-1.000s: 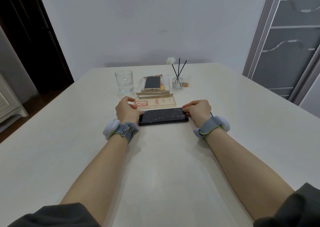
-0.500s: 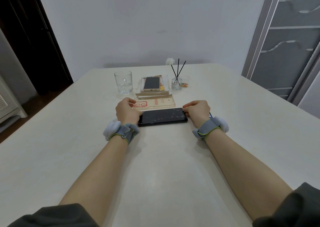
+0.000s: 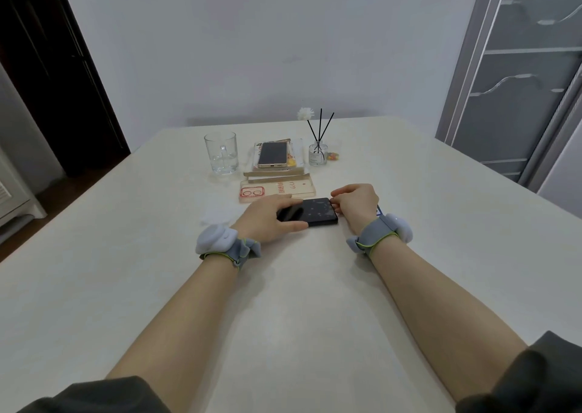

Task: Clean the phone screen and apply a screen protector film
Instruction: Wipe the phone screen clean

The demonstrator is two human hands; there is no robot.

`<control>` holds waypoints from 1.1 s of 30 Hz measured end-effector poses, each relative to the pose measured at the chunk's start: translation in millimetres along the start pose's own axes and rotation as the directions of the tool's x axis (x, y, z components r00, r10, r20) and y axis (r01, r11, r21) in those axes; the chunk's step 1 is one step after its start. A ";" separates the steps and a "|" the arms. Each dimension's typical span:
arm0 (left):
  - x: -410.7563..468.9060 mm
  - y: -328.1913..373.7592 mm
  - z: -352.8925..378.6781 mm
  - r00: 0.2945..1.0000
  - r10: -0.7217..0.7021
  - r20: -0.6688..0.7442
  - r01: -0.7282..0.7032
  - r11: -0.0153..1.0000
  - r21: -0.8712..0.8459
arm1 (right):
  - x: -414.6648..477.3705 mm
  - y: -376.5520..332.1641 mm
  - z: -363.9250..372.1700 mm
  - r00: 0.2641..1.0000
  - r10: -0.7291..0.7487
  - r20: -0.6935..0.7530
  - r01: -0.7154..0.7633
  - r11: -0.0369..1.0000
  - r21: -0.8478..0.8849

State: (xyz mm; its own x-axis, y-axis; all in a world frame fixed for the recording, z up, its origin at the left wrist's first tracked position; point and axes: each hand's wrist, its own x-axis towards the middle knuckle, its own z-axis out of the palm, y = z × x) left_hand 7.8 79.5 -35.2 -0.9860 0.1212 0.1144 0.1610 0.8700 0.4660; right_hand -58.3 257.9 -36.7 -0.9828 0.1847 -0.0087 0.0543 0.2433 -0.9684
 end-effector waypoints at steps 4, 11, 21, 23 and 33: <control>1.6 -1.0 1.7 1.000 0.007 0.031 -0.011 0.991 0.134 | 0.6 0.7 0.4 1.000 0.004 -0.001 -0.004 1.000 -0.005; 0.3 0.2 3.0 0.999 -0.024 0.027 0.019 0.986 0.164 | -0.9 0.9 0.2 1.000 -0.013 -0.006 0.013 1.000 -0.005; -0.8 0.7 3.1 1.000 -0.028 0.002 0.027 0.988 0.150 | -5.8 -0.6 -1.9 0.999 -0.040 0.004 0.040 0.999 -0.033; -0.2 0.6 3.4 1.000 -0.030 -0.002 0.030 0.988 0.150 | -6.9 -1.5 -2.1 0.999 -0.039 0.001 0.039 0.999 -0.036; 0.6 -0.4 3.7 1.000 -0.026 -0.007 0.027 0.990 0.140 | -3.9 -4.3 -9.1 0.989 -0.136 -0.058 0.136 0.991 -0.007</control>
State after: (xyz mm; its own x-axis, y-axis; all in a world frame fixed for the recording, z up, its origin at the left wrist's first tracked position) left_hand 7.0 80.9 -38.6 -0.9895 0.0955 0.1081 0.1272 0.9311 0.3419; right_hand -53.0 264.8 -30.2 -0.9692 0.2045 0.1373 -0.0782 0.2732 -0.9588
